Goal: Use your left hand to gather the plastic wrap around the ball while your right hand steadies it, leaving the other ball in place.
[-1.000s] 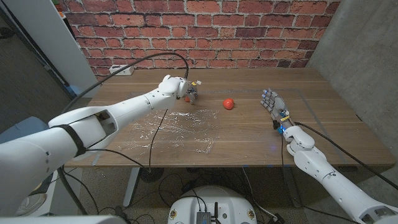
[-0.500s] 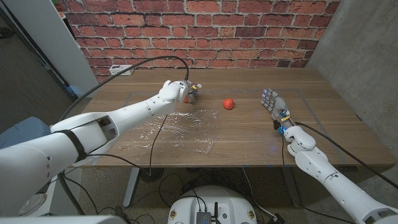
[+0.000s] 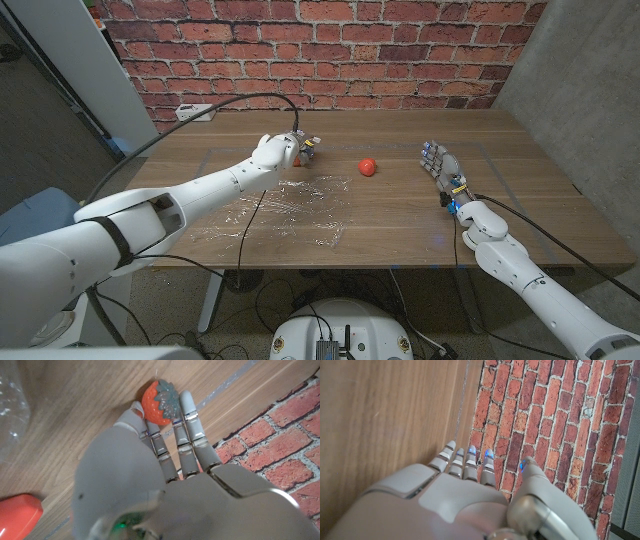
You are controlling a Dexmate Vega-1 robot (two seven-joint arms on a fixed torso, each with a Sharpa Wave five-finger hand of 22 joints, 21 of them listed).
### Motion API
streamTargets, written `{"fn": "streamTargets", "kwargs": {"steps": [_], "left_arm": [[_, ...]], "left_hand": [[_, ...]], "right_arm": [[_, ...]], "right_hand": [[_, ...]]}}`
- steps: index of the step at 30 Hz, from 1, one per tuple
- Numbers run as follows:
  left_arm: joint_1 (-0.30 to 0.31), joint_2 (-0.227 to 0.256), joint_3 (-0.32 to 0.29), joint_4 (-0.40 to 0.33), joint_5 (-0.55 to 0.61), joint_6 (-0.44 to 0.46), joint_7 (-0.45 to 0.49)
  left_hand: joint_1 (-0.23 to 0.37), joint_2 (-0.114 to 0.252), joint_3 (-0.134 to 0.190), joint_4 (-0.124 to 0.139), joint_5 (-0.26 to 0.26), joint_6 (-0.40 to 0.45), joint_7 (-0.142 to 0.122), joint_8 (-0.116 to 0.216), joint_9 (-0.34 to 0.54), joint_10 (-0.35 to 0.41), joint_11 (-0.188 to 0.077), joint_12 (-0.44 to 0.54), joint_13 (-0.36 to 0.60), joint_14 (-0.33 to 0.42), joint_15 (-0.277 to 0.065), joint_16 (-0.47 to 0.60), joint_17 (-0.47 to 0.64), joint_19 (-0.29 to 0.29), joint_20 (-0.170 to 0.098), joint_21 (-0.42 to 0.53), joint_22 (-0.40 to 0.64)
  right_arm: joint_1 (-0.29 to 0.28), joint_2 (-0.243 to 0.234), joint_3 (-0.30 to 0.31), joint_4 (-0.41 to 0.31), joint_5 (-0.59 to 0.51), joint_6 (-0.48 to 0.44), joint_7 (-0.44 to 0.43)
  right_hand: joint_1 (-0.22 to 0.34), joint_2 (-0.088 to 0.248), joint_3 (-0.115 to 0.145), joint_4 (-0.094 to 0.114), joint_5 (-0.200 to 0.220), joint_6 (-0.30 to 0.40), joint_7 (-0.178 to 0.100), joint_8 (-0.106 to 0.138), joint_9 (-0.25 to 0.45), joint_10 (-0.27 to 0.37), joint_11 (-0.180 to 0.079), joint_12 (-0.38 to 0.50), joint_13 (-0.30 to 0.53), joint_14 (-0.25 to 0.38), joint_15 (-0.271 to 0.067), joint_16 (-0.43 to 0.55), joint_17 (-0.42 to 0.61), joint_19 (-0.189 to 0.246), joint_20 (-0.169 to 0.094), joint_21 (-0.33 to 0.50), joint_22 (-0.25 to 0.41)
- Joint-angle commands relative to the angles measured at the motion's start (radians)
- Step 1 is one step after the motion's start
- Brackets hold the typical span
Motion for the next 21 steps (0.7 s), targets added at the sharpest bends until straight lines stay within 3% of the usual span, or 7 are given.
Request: {"fn": "streamTargets", "kwargs": {"steps": [1,8,21], "left_arm": [[0.066,0.095,-0.076,-0.21,0.027,0.008,0.053],[0.135,0.155,-0.129,-0.35,0.059,-0.028,0.083],[0.233,0.211,-0.218,-0.485,0.1,-0.098,0.079]], "left_hand": [[0.105,0.095,0.005,0.004,0.008,0.012,0.006,0.003,0.012,0.003,-0.003,0.015,0.013,0.189,-0.298,-0.008,0.007,0.006,-0.043,0.015,0.001],[0.106,0.094,0.006,0.004,0.008,0.012,0.006,0.007,0.019,0.001,-0.004,0.022,0.024,0.191,-0.297,-0.015,0.012,0.002,-0.043,0.025,-0.002],[0.106,0.092,0.007,0.004,0.009,0.014,0.007,0.009,0.024,-0.002,-0.003,0.035,0.045,0.198,-0.3,-0.027,0.022,-0.007,-0.046,0.045,-0.009]], "right_arm": [[-0.005,-0.008,0.002,-0.027,-0.014,-0.007,-0.025],[-0.014,-0.016,0.002,-0.057,-0.026,-0.015,-0.047],[-0.052,-0.026,0.004,-0.122,-0.047,-0.019,-0.09]], "right_hand": [[-0.011,0.001,0.004,0.002,0.001,0.01,-0.002,-0.004,0.002,0.013,0.001,-0.003,0.002,0.008,0.004,0.0,0.004,0.007,-0.002,0.006,0.002],[-0.011,0.001,0.004,0.002,0.001,0.009,-0.002,-0.005,0.002,0.013,0.001,-0.004,0.002,0.007,0.003,-0.002,0.004,0.006,-0.003,0.006,0.002],[-0.01,0.001,0.005,0.002,0.001,0.01,-0.001,-0.005,0.002,0.014,0.001,-0.006,0.003,0.007,0.005,-0.003,0.004,0.007,-0.001,0.006,0.002]]}}
